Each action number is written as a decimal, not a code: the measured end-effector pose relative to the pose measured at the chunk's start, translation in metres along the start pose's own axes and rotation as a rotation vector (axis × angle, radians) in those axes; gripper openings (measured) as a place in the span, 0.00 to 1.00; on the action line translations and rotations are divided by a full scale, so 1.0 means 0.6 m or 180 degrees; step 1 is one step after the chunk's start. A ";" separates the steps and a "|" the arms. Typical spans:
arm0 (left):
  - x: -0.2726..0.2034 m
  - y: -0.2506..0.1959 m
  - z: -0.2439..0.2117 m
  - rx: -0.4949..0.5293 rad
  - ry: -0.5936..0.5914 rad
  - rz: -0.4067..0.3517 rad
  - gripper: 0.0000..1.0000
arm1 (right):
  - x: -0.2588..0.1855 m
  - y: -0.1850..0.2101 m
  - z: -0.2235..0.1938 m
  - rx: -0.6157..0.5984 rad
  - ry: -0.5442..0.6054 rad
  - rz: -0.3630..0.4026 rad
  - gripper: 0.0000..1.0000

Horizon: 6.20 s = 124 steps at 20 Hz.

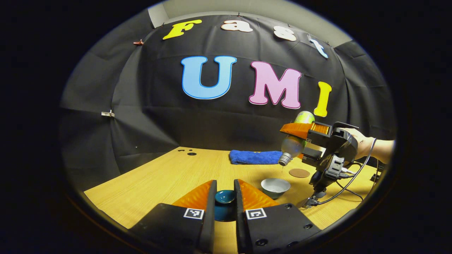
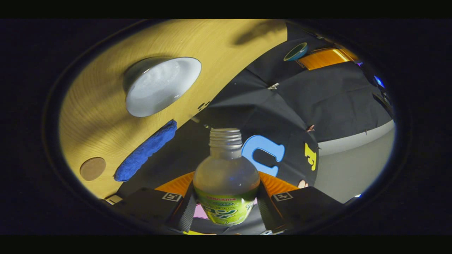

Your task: Open the teacup lid with one hand, grasp the water bottle and pour water into the teacup with the other hand; after pouring, place the water bottle on the coaster and then close the teacup lid.

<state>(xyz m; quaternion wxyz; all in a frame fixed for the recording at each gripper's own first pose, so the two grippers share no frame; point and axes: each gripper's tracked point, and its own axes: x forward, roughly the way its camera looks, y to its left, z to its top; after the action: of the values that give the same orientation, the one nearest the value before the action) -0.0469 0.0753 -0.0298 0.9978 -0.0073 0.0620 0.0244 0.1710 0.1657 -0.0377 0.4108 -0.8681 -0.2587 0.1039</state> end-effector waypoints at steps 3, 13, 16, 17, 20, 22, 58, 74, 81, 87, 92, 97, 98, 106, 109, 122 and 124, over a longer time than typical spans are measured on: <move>-0.001 0.002 0.006 0.0015 -0.0010 0.0026 0.29 | 0.001 0.000 0.000 -0.0028 -0.0017 -0.0003 0.78; -0.014 0.006 0.012 0.0070 -0.0039 0.0096 0.29 | -0.002 -0.005 0.006 0.0002 -0.0027 0.0003 0.78; -0.025 0.011 0.014 0.0075 -0.0057 0.0133 0.29 | -0.002 0.004 -0.007 0.0150 0.0028 0.0065 0.78; -0.027 0.012 0.017 0.0085 -0.0064 0.0146 0.29 | -0.005 0.016 -0.010 0.0294 0.0047 0.0133 0.78; -0.032 0.012 0.016 0.0103 -0.0062 0.0172 0.29 | -0.019 0.047 -0.005 0.0943 0.0118 0.0316 0.78; -0.036 0.013 0.016 0.0099 -0.0059 0.0190 0.29 | -0.026 0.063 -0.012 0.1455 0.0245 0.0444 0.78; -0.021 -0.019 -0.018 -0.0110 0.0090 0.0074 0.29 | -0.049 0.227 -0.196 0.7216 0.1370 0.0082 0.79; 0.006 -0.033 -0.041 -0.0130 0.0212 0.0014 0.29 | -0.045 0.277 -0.177 0.7204 0.1549 0.0229 0.88; 0.003 -0.044 -0.035 -0.0106 0.0187 -0.0001 0.29 | -0.073 0.272 -0.171 0.7204 0.1779 0.0274 0.97; -0.006 -0.064 -0.027 -0.0082 0.0149 -0.0062 0.29 | -0.104 0.251 -0.152 0.7004 0.1751 0.0359 0.97; 0.004 -0.087 -0.018 -0.0118 0.0113 -0.0125 0.29 | -0.159 0.240 -0.129 0.6894 0.1814 0.0449 0.97; 0.033 -0.132 0.000 -0.0105 0.0045 -0.0283 0.29 | -0.221 0.213 -0.138 0.6988 0.1875 0.0336 0.97; 0.043 -0.140 0.002 -0.0108 0.0039 -0.0313 0.29 | -0.234 0.204 -0.139 0.7037 0.1859 0.0312 0.97; 0.157 -0.197 -0.018 0.0041 0.0157 -0.0420 0.29 | -0.355 0.155 -0.157 0.6943 0.1968 0.0230 0.97; 0.191 -0.212 -0.046 0.0110 0.0289 -0.0426 0.29 | -0.380 0.143 -0.145 0.7081 0.1954 0.0257 0.97; 0.219 -0.240 -0.086 0.0242 0.0516 -0.0465 0.31 | -0.384 0.173 -0.115 0.7518 0.2005 0.0332 0.97; 0.218 -0.241 -0.084 0.0248 0.0513 -0.0464 0.33 | -0.384 0.173 -0.112 0.7531 0.2001 0.0345 0.97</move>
<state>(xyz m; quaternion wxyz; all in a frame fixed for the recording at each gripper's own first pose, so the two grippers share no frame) 0.0837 -0.0638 -0.0942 0.9882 0.0250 0.1423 -0.0513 0.0407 -0.0565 -0.0816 0.9859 0.0432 0.1420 0.0777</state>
